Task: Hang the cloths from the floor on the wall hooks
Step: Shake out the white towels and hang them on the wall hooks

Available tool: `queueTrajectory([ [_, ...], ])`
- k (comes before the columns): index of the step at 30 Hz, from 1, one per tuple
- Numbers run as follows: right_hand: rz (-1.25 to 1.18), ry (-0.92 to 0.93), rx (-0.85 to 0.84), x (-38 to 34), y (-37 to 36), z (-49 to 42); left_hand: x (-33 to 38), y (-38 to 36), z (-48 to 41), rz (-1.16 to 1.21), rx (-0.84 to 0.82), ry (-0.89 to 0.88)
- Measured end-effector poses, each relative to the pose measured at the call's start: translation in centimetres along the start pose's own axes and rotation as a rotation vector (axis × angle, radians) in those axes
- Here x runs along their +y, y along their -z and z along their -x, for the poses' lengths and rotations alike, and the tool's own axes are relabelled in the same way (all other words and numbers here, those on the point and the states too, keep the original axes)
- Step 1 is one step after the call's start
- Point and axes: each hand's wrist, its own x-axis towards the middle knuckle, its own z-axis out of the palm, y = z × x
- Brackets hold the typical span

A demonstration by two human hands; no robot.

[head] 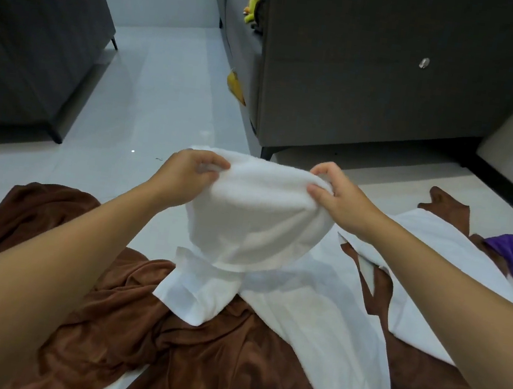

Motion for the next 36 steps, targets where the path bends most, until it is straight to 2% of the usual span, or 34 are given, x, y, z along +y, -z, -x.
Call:
queueTrajectory([
  [3, -0.113, 0.021, 0.135, -1.7, 1.8, -0.6, 1.6, 1.0, -1.0, -0.025, 0.023, -0.003],
  [6, -0.54, -0.071, 0.172, -3.7, 3.8, -1.3, 3.7, 2.5, -2.3, 0.043, 0.147, -0.012],
  [8, -0.85, -0.061, 0.15, -4.8, 5.1, -1.6, 5.1, 3.5, -3.0, 0.133, 0.226, -0.021],
  [10, -0.954, -0.035, 0.122, -5.7, 5.7, -1.7, 6.1, 4.1, -3.7, 0.121, 0.212, -0.03],
  [13, -0.772, -0.116, 0.09, -5.8, 5.7, -1.9, 6.5, 4.3, -4.2, 0.058, 0.129, -0.035],
  [16, -0.611, -0.228, 0.134, -5.1, 6.0, -2.4, 5.8, 4.4, -4.7, 0.085, 0.174, 0.005],
  [19, -0.792, -0.226, 0.126, -5.0, 5.7, -2.2, 4.8, 4.6, -4.9, 0.285, 0.264, 0.102],
  [22, -0.89, -0.137, -0.015, -4.6, 4.7, -1.6, 4.5, 4.4, -5.1, 0.533, 0.282, 0.192],
  [23, -0.813, -0.122, -0.051, -4.2, 4.3, -1.5, 4.5, 4.4, -5.2, 0.574, 0.288, 0.201],
  [26, -0.177, -0.081, -0.006, -3.6, 3.3, -1.4, 4.9, 4.9, -5.3, 0.609, 0.26, 0.187],
  [27, -0.044, -0.078, 0.036, -3.5, 3.1, -1.5, 5.1, 5.3, -5.1, 0.633, 0.189, 0.173],
  [29, -0.017, -0.074, 0.125, -3.6, 3.2, -1.8, 5.4, 6.1, -4.5, 0.665, -0.032, 0.121],
  [30, -0.051, -0.067, 0.177, -3.6, 3.3, -2.0, 5.5, 6.5, -4.2, 0.606, -0.138, 0.093],
  [32, -0.139, -0.059, 0.266, -3.3, 4.2, -2.5, 5.5, 7.0, -3.6, 0.339, -0.279, 0.049],
  [34, -0.219, -0.061, 0.328, -3.0, 5.2, -2.8, 5.2, 7.2, -3.5, 0.068, -0.295, 0.024],
  [36, -0.336, -0.084, 0.392, -2.6, 6.2, -3.1, 4.6, 7.5, -3.6, -0.028, -0.255, 0.041],
])
